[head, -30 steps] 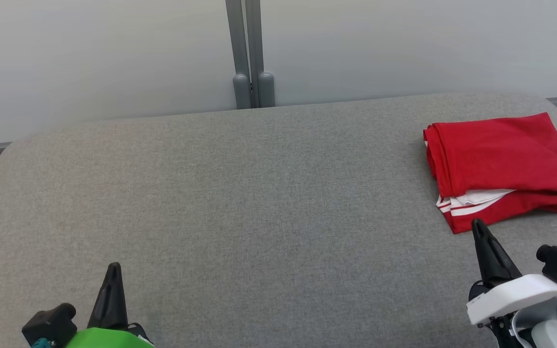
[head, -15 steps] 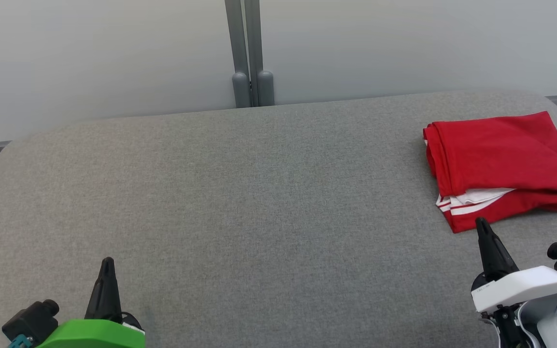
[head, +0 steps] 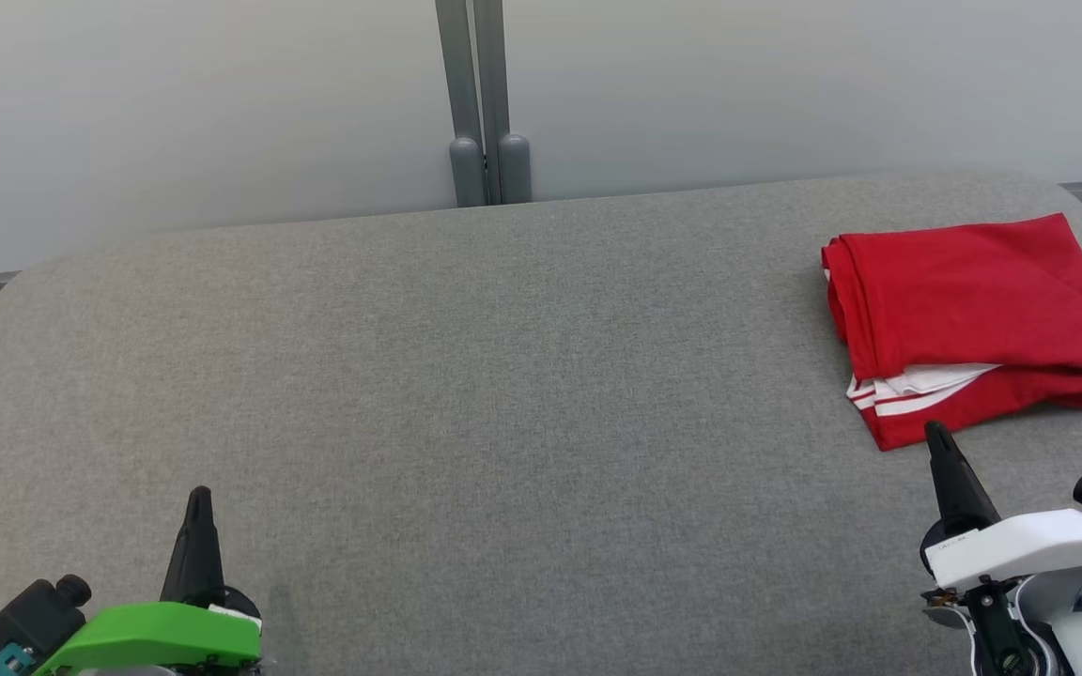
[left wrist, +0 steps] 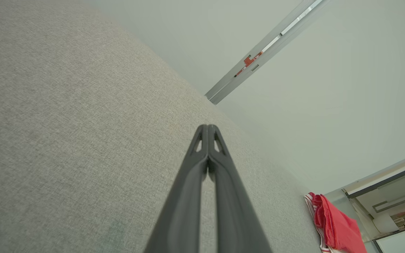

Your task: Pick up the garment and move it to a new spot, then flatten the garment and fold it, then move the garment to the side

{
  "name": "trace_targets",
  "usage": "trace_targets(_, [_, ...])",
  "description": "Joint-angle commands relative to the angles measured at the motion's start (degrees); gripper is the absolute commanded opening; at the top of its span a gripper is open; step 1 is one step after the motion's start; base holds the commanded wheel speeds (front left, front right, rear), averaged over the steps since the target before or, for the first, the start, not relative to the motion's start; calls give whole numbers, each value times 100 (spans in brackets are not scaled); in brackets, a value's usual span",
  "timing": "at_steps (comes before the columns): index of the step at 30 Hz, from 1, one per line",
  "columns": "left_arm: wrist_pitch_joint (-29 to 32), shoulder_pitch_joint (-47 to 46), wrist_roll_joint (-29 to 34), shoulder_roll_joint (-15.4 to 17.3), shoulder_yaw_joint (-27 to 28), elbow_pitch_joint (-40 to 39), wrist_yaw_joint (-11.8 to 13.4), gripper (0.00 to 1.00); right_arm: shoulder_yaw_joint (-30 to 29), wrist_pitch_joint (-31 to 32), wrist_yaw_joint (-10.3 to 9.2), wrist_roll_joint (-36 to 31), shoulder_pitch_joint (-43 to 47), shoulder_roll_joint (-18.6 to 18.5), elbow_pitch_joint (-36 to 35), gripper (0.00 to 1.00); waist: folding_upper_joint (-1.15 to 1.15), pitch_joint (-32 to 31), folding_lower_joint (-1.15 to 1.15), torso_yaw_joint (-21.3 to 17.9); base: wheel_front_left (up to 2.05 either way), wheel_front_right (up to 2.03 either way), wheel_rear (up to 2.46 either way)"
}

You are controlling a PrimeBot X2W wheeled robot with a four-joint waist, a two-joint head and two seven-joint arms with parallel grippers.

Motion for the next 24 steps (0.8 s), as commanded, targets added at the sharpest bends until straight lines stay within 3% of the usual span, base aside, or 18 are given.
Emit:
trace_targets(1, [44,-182,-182,20,35,-67,13,0,-69,56,3,167,-165,-5,-44,0,0,3,0,-1,0,0,0])
trace_targets(24, [438,-368,-1627,3,154,-52,23,0,-332,440,3,1419,-250,252,23,0,0,43,0,-14,0,0,0])
